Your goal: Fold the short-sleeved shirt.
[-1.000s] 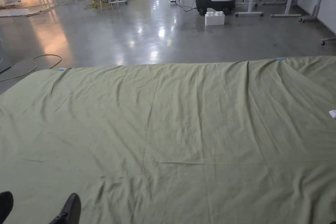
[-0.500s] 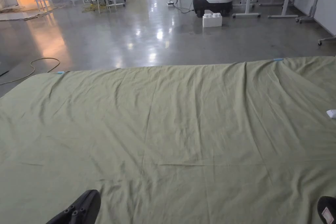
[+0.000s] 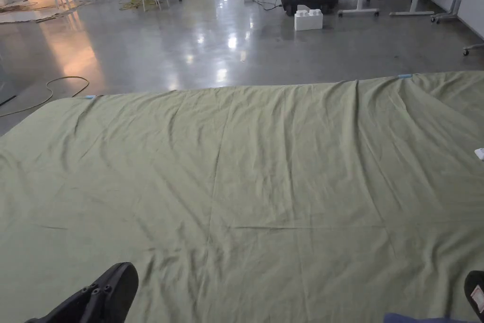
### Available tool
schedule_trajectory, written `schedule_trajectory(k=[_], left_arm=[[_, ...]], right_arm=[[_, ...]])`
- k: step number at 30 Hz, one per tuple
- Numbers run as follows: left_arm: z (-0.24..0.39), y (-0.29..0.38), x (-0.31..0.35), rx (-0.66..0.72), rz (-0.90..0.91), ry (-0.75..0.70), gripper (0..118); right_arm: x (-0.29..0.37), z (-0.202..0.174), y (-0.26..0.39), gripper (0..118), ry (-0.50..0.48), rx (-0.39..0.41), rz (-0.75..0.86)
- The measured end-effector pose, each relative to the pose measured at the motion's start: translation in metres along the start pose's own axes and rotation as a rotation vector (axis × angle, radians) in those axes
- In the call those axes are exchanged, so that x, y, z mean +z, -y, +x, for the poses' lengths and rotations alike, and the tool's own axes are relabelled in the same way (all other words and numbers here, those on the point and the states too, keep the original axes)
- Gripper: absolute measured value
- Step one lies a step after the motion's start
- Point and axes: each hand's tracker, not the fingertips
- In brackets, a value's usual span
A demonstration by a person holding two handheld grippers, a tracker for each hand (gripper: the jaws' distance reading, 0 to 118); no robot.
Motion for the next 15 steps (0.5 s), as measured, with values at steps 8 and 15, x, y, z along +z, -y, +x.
schedule_trajectory(k=[8,15], left_arm=[[-0.115,0.072,-0.033,0.516,-0.342,-0.063,92],[-0.197,0.189,-0.051,0.833,-0.475,-0.141,93]], right_arm=[[0.002,0.009,0.028,0,0.006,-0.111,-0.097],[0.004,0.015,0.045,0,0.016,-0.136,-0.177]])
